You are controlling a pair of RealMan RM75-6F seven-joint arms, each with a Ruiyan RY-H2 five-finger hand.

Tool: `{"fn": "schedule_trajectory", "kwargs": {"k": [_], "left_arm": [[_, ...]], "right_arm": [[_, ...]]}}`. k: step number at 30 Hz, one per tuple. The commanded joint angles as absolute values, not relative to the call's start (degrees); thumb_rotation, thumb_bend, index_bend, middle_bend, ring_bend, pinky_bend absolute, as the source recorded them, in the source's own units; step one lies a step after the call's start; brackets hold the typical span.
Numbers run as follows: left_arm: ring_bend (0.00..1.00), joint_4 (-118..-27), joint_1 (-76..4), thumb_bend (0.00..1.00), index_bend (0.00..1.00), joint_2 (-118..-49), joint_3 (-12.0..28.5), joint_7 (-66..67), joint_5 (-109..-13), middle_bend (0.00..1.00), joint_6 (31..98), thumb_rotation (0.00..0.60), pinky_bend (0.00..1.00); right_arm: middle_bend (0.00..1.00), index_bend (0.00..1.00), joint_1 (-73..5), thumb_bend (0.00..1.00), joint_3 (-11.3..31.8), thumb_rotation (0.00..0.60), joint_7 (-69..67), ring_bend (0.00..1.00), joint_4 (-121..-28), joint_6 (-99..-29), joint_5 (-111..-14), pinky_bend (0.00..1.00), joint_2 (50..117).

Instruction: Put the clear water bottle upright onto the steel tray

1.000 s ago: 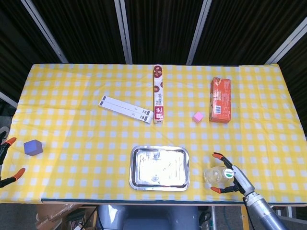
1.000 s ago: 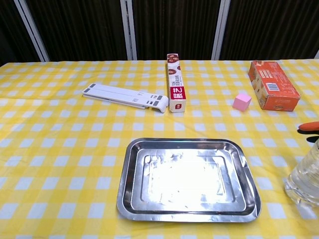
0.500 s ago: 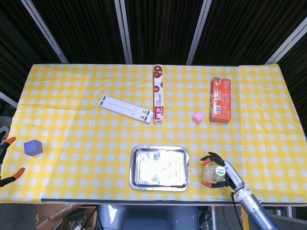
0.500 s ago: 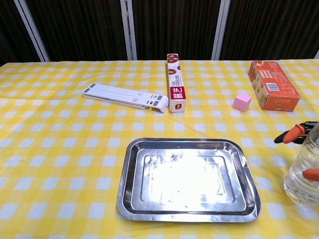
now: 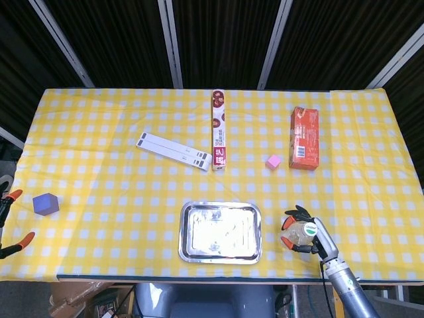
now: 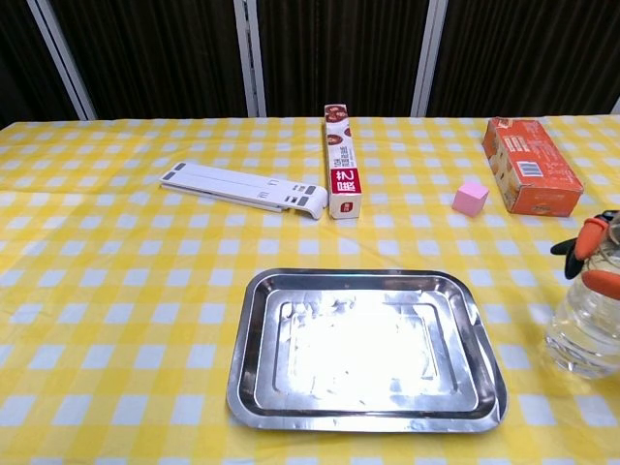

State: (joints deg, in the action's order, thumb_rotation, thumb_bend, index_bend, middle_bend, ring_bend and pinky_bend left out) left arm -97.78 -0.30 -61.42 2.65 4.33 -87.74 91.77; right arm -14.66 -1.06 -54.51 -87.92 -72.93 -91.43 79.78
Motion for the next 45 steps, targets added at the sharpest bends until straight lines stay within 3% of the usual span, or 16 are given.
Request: {"fn": "schedule_trajectory", "kwargs": {"k": [1,10,21,31,38,45], "left_arm": [[0.0,-97.79,-0.31,0.21,0.14,-61.4,2.67,4.23,-87.71,0.0,91.76,0.6,0.0],[0.0,-97.65,-0.26,0.21,0.14,-61.09,2.66,3.28,-87.79,0.0,91.81,0.6,0.0],[0.0,-97.35,-0.23,0.21,0.14,-60.54,2.9,1.61,-87.3,0.0,91.71,0.6,0.0],[0.0,-97.48,-0.32,0.21,0.14,-60.77,2.89,2.33,-87.19,0.0,91.51,0.6,0.0],[0.0,-97.57,-0.21,0.21,0.14,-60.83,2.93,2.51,-87.09,0.0,91.69,0.6,0.0],[0.0,-97.52,-0.11,0.21,0.14,-60.72,2.82,2.12,-87.39,0.0,91.89,0.6,0.0]], "right_arm": [[0.54,0.76,-15.4,0.66,-0.11,0.6,-51.29,0.23,-92.94,-73.86,-92.43,0.0,77.87],[0.54,0.76,-18.93,0.67,3.56,0.6,-36.18,0.23,-108.0,-67.6,-84.82,0.0,76.81],[0.54,0.76,-21.39,0.68,6.76,0.6,-32.05,0.23,-111.91,-63.66,-77.49,0.0,78.41],[0.54,0.76,-23.21,0.68,14.07,0.6,-24.76,0.23,-125.74,-66.46,-79.32,0.0,67.89],[0.54,0.76,-24.97,0.68,20.41,0.6,-18.77,0.23,-134.99,-67.01,-72.9,0.0,58.8],[0.54,0.76,-24.5,0.68,18.38,0.6,-18.58,0.23,-134.04,-65.41,-69.17,0.0,57.25]]}}
